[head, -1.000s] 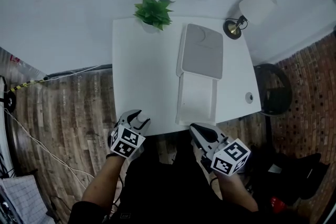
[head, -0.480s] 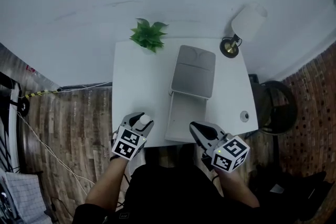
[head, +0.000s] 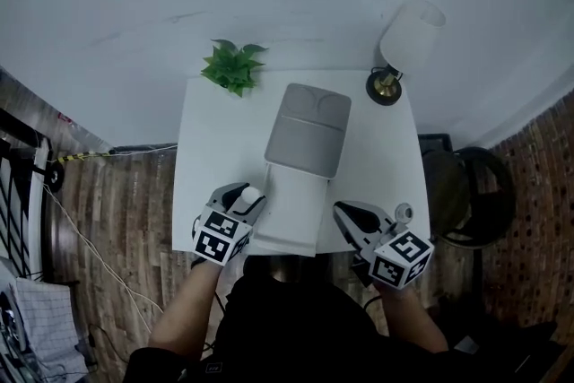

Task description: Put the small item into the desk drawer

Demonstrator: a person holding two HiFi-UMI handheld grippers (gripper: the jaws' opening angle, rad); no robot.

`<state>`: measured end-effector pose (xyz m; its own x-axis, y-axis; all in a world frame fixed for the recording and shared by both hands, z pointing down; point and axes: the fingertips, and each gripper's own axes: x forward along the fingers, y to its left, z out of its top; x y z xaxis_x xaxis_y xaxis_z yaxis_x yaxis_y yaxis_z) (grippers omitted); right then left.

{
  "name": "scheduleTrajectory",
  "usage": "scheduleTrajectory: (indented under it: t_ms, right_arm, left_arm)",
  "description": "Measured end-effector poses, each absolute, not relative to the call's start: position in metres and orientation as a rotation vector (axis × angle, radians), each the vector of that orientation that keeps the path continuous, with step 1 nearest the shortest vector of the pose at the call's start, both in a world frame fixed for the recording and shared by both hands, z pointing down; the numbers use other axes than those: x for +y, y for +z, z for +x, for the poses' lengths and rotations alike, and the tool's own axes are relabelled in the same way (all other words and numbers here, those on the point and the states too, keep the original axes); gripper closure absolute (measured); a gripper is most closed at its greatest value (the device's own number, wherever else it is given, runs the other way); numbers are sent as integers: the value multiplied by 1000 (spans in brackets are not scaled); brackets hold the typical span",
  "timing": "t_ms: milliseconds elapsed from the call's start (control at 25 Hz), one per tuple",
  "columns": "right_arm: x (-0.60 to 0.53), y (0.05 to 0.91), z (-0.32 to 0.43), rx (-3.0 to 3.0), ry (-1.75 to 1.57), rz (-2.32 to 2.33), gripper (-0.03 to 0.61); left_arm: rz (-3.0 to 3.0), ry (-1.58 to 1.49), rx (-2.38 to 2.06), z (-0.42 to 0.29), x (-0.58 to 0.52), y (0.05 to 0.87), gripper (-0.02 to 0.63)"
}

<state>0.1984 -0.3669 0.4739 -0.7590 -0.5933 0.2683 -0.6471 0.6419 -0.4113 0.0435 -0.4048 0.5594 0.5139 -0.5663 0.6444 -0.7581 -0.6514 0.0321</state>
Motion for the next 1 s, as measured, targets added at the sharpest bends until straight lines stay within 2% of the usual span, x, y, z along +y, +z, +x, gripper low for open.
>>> scheduleTrajectory:
  t_ms: [480, 1000]
  right_arm:
    - [-366, 506, 290, -2690, 841, 1163, 575]
    - [-344, 518, 318, -2648, 874, 1226, 575]
  left_arm:
    - [2430, 867, -1067, 119, -417, 585, 428]
    - [2419, 935, -942, 157, -399, 628, 428]
